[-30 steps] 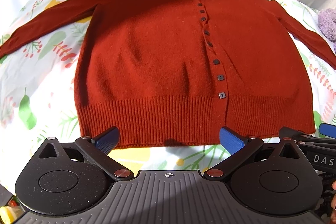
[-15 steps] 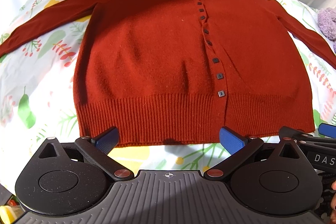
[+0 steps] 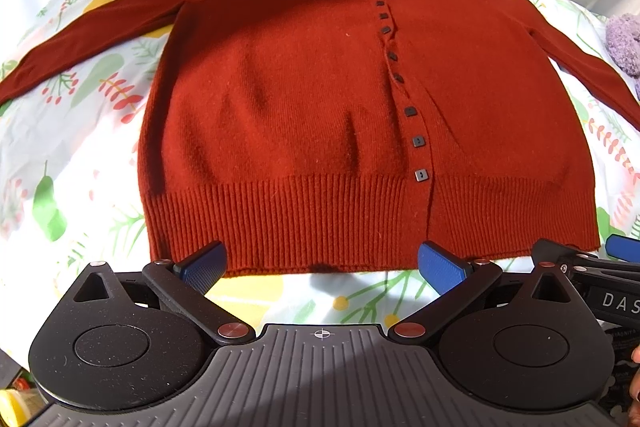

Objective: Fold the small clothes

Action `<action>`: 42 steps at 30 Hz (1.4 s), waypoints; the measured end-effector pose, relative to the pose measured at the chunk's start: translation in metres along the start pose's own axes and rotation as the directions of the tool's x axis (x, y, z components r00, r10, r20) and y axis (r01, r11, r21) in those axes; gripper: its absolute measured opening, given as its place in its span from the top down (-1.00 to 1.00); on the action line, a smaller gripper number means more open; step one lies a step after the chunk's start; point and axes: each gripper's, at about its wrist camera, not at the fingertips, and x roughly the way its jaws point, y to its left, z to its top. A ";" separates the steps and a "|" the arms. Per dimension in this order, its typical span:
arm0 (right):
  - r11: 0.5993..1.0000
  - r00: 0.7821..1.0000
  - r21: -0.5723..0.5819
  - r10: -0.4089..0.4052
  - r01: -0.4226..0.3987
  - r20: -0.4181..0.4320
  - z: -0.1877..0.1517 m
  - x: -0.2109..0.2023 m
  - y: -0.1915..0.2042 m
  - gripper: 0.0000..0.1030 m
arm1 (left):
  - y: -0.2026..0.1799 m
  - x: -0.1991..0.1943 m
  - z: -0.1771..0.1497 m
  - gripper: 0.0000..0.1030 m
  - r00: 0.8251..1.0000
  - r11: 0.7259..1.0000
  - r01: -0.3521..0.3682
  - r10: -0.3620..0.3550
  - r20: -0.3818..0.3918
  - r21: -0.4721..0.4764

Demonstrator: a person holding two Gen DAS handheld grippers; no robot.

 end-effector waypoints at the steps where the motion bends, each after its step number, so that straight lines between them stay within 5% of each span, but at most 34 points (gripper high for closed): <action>1: 1.000 1.000 0.001 0.002 -0.002 0.001 0.000 0.000 0.000 -0.92 | 0.000 0.000 0.000 -1.00 1.000 1.000 0.000 0.000 0.000 0.001; 29: 0.989 0.985 0.034 0.142 -0.146 0.098 0.000 -0.009 -0.020 -0.92 | -0.007 0.008 0.001 -1.00 0.999 1.000 0.018 -0.018 -0.038 0.001; 31: 0.977 0.966 0.029 0.205 -0.212 0.158 -0.001 -0.013 -0.026 -0.92 | -0.005 0.009 0.002 -1.00 0.999 0.999 0.034 -0.035 -0.035 -0.012; 34: 0.941 0.893 0.006 0.318 -0.338 0.317 -0.001 -0.023 -0.046 -0.92 | -0.002 0.007 0.008 -1.00 0.998 0.998 0.057 -0.057 -0.005 -0.038; 38: 0.903 0.806 0.091 0.325 -0.420 0.495 0.016 -0.027 -0.100 -0.92 | 0.000 0.004 0.017 -1.00 0.996 0.996 0.051 -0.046 0.071 -0.067; 42: 0.855 0.825 0.367 0.117 -0.367 0.553 0.044 -0.012 -0.184 -0.86 | 0.002 0.008 0.026 -1.00 0.994 0.994 0.054 -0.045 0.103 -0.092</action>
